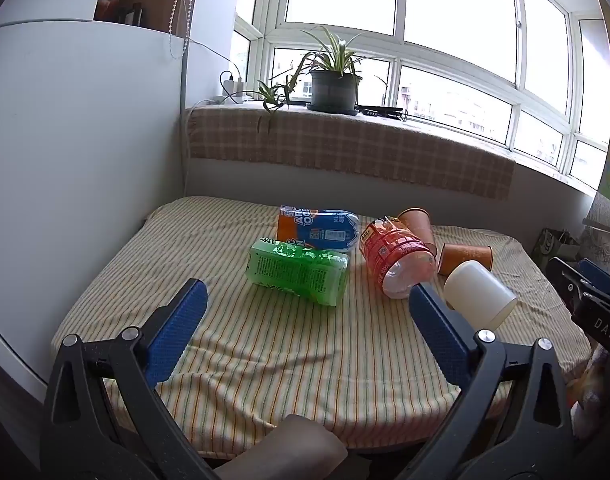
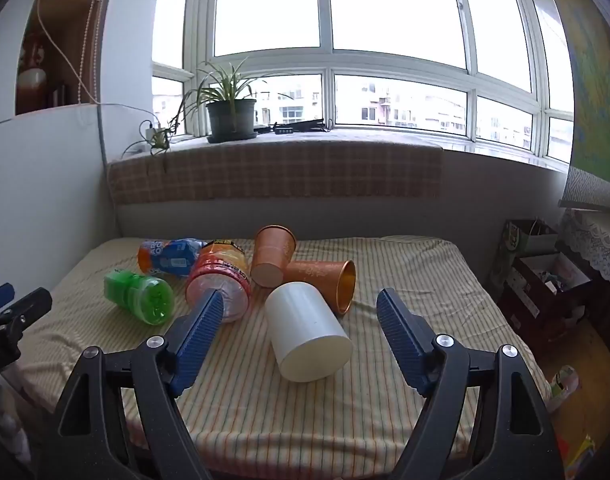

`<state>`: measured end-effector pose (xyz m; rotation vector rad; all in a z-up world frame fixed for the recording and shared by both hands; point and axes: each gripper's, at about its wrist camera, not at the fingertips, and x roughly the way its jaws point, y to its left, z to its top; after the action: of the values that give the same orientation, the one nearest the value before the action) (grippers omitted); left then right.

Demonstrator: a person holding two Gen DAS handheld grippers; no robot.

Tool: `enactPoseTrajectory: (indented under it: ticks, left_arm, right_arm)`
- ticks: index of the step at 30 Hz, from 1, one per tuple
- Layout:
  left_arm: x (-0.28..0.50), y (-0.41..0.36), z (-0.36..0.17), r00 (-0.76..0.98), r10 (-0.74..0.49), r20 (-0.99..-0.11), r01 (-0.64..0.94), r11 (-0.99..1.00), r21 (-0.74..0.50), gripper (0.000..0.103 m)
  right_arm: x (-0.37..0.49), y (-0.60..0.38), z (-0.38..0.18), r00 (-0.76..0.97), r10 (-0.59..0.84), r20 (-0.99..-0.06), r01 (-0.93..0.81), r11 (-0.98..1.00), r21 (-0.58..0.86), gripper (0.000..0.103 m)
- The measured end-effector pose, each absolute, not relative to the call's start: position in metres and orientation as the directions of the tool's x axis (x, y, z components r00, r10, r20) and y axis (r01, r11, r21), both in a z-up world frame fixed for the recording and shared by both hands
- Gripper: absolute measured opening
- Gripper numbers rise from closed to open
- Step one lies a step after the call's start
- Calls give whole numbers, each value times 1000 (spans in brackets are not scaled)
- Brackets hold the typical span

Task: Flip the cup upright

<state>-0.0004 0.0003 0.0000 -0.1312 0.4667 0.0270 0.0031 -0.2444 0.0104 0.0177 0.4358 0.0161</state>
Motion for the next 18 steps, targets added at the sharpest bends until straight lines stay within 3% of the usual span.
enactPoseTrajectory:
  ticks: [18]
  left_arm:
    - [3,2,-10,883,0,-469,-60,992,-113,102]
  right_arm:
    - [7,-243,9,903,5,-429,-2,1000,7,79]
